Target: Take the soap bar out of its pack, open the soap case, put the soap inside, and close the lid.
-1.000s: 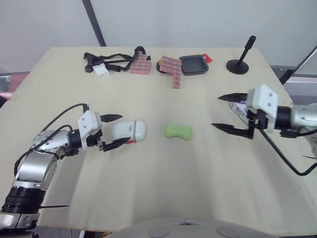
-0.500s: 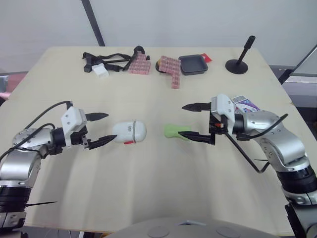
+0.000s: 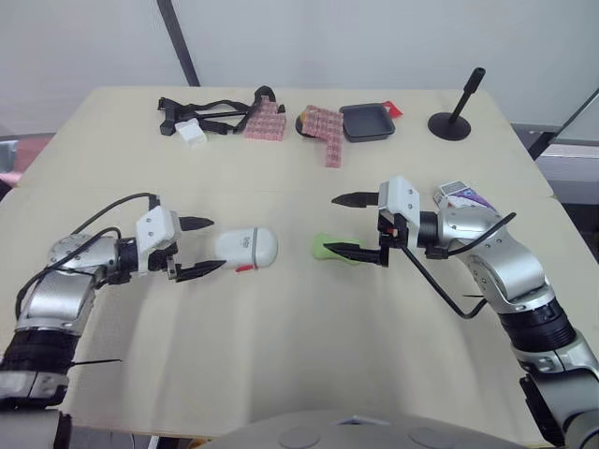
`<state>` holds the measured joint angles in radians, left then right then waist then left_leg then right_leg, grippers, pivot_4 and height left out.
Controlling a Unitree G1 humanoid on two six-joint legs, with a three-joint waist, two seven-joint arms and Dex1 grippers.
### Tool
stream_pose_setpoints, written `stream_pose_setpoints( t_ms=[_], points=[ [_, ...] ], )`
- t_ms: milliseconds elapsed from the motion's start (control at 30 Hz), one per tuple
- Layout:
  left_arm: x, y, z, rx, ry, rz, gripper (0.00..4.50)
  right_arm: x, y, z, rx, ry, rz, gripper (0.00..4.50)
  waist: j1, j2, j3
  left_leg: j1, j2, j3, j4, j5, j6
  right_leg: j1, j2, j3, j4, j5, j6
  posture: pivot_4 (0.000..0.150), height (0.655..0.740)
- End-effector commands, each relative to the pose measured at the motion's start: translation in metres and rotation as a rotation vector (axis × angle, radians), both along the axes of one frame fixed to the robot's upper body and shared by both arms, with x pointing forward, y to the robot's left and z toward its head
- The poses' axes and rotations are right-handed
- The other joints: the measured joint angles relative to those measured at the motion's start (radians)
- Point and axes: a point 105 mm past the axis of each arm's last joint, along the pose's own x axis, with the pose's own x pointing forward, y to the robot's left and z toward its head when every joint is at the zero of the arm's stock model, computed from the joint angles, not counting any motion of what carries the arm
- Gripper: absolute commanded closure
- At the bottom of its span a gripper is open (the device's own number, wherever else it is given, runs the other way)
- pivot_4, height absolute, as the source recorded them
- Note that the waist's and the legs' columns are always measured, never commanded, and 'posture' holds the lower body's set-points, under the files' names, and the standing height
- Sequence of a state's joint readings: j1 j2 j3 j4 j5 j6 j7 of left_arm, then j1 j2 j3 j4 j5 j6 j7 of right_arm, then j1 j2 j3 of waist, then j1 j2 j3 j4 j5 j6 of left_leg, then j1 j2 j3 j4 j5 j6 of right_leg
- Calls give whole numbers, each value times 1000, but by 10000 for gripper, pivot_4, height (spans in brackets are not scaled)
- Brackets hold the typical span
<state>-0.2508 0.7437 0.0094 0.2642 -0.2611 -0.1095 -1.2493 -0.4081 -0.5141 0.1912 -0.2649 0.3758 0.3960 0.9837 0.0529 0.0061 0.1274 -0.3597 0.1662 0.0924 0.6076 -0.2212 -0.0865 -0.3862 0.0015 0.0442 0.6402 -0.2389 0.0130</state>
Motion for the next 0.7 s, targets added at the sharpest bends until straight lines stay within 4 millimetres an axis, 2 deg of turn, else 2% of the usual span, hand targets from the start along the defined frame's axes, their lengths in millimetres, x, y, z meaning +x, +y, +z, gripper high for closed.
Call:
stream_pose_setpoints(
  t_ms=[33,367,700],
  points=[
    [5,-5,-2,43,-18,-64,0,-4,0,6,10,-45,-5,124,1,0,0,0,0,0,0,0,0,0,0,0,0,0,0,1500,7400],
    [13,-16,-11,99,6,-176,0,-9,-2,-3,-8,-32,-35,124,2,-1,0,-1,0,0,0,0,0,0,0,0,1,0,0,1500,7400],
    [14,-23,-14,100,13,-232,0,-3,-4,-11,-15,-7,-105,124,4,-1,0,-2,0,0,0,0,0,0,0,0,1,0,0,1500,7400]
  ],
)
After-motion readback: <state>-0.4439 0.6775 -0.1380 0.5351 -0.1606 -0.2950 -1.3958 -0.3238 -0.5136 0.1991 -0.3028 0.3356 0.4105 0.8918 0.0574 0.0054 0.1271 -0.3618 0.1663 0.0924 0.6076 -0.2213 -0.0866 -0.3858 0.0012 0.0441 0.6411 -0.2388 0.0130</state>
